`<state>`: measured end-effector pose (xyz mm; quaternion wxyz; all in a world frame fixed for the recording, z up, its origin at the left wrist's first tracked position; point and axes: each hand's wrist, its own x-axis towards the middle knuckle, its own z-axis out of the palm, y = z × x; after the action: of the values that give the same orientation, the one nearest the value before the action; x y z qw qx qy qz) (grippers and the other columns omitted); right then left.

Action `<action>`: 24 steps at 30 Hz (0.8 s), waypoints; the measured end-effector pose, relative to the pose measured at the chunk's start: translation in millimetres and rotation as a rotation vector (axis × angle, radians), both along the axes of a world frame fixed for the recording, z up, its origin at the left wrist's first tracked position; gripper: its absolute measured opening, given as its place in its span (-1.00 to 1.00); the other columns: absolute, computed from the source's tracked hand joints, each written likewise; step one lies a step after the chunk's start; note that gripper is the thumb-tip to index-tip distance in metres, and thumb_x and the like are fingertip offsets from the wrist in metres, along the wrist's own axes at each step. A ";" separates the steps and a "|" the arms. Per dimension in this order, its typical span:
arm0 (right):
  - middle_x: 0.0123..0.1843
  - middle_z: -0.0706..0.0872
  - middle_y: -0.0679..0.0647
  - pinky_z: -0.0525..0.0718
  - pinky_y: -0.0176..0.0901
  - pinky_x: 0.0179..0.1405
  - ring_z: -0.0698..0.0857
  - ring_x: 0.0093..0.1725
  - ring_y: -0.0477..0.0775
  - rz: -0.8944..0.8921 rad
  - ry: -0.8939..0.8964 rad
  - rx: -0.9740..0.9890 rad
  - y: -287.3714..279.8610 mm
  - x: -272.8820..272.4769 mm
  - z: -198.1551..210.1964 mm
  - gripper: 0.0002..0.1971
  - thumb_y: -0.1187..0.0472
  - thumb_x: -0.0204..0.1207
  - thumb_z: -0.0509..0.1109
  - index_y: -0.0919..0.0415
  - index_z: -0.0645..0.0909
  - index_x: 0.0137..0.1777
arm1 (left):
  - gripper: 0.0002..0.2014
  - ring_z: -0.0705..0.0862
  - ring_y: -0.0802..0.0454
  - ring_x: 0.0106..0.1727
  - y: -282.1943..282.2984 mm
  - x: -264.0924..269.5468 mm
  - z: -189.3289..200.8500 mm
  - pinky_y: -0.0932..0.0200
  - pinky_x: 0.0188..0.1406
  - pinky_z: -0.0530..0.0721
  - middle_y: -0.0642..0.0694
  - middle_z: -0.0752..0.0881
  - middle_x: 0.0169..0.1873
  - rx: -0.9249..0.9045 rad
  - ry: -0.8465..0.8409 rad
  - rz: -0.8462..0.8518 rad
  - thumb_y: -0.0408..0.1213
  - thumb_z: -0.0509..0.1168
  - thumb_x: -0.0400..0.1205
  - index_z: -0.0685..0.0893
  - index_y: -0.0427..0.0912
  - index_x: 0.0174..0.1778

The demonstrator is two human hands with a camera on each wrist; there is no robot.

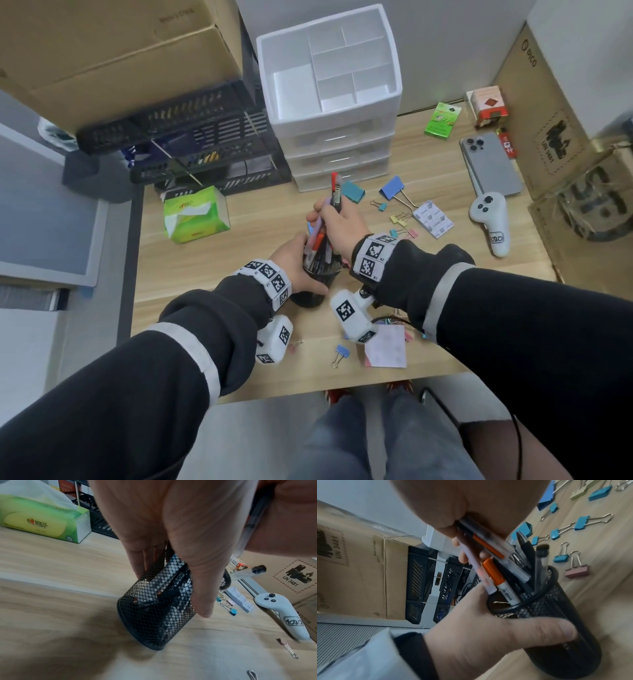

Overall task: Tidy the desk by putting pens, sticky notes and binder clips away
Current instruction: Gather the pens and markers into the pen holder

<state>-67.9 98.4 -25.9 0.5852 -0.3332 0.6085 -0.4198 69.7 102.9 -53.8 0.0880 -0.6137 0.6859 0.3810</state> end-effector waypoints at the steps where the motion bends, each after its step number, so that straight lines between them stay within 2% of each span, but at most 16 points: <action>1: -0.03 0.82 0.04 0.75 0.27 0.14 0.80 -0.18 0.21 -0.015 0.015 -0.007 -0.3 1.8 -0.5 -0.87 0.09 0.68 0.21 0.04 0.56 -0.04 | -0.06 0.68 -0.05 0.15 -0.5 -1.0 0.0 -0.06 0.21 0.68 -0.02 0.68 0.15 -0.001 0.003 0.002 0.00 0.74 0.13 0.42 -0.10 0.36; 3: -0.04 0.81 0.01 0.71 0.22 0.23 0.80 -0.03 0.12 -0.039 0.048 -0.031 -0.5 4.3 -1.4 -0.87 0.14 0.66 0.23 0.02 0.57 -0.10 | -0.06 0.68 -0.06 0.19 -1.7 -3.9 -0.7 -0.09 0.24 0.67 -0.04 0.68 0.17 0.009 0.024 0.020 0.01 0.74 0.14 0.42 -0.10 0.37; 5: -0.03 0.79 0.07 0.69 0.18 0.24 0.76 0.06 0.12 -0.040 0.071 -0.051 0.3 5.9 -2.8 -0.93 0.16 0.58 0.28 0.05 0.58 -0.11 | -0.02 0.67 -0.06 0.23 -1.5 -6.2 -1.9 -0.05 0.29 0.64 -0.05 0.68 0.22 0.011 0.059 0.039 -0.04 0.75 0.16 0.39 -0.10 0.45; 7: -0.06 0.74 0.12 0.70 0.05 0.10 0.74 -0.01 0.12 -0.052 0.089 -0.076 3.1 5.1 -1.4 -0.89 0.20 0.53 0.34 0.23 0.59 -0.04 | 0.04 0.64 -0.05 0.29 0.0 -7.9 -4.1 0.04 0.32 0.59 -0.05 0.67 0.29 0.012 0.106 0.049 -0.10 0.76 0.17 0.35 -0.11 0.53; 9: -0.14 0.70 0.06 0.68 -0.07 -0.04 0.69 -0.13 0.07 -0.068 0.099 -0.108 4.5 3.4 0.2 -0.79 0.20 0.53 0.38 0.37 0.57 0.00 | 0.08 0.64 -0.04 0.31 1.1 -8.3 -6.1 0.11 0.28 0.56 -0.04 0.66 0.32 0.016 0.136 0.056 -0.12 0.76 0.16 0.33 -0.08 0.56; 13: -0.08 0.81 0.09 0.75 0.13 0.16 0.79 -0.02 0.09 -0.074 0.005 -0.060 1.9 -1.0 -2.7 -0.83 0.03 0.61 0.32 0.11 0.61 -0.09 | 0.02 0.66 0.00 0.24 2.6 -7.9 -6.2 0.16 0.16 0.54 0.04 0.68 0.23 0.011 0.146 0.062 -0.11 0.76 0.16 0.38 -0.02 0.50; 15: -0.09 0.82 0.08 0.72 0.19 0.22 0.79 0.00 0.08 -0.065 0.021 -0.066 0.4 -3.3 -1.1 -0.76 0.06 0.61 0.26 0.15 0.68 -0.14 | 0.00 0.67 0.00 0.23 2.1 -8.3 -4.5 0.17 0.15 0.54 0.05 0.69 0.21 0.010 0.147 0.066 -0.11 0.76 0.16 0.39 -0.01 0.50; 17: -0.08 0.81 0.02 0.70 0.17 0.23 0.76 0.03 0.01 0.011 0.132 -0.092 0.8 -6.5 4.2 -0.69 0.09 0.62 0.19 0.16 0.75 -0.16 | 0.00 0.66 0.01 0.21 1.0 -9.0 -2.6 0.15 0.16 0.56 0.05 0.68 0.22 0.004 0.143 0.074 -0.12 0.76 0.17 0.39 -0.02 0.50; 21: 0.09 0.78 -0.01 0.64 0.03 0.24 0.69 0.13 0.00 0.166 0.383 -0.221 4.5 -15.6 4.1 -0.69 0.10 0.68 0.17 0.14 0.75 0.14 | 0.04 0.63 0.02 0.16 0.3 -9.0 -0.2 0.12 0.20 0.59 0.06 0.64 0.19 -0.002 0.130 0.073 -0.12 0.76 0.17 0.35 -0.05 0.53; 24: 0.17 0.71 -0.02 0.61 -0.10 0.26 0.66 0.17 -0.05 0.135 0.447 -0.251 4.1 -27.6 -4.1 -0.69 0.10 0.67 0.23 0.16 0.62 0.32 | 0.05 0.69 -0.01 0.19 0.0 -4.7 -1.8 0.05 0.27 0.65 0.05 0.68 0.21 -0.008 0.135 0.098 -0.10 0.77 0.11 0.38 -0.04 0.51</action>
<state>-95.5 102.5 -30.0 0.4169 -0.5275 0.6422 -0.3681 65.0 102.9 -55.6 0.0203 -0.6200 0.6607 0.4226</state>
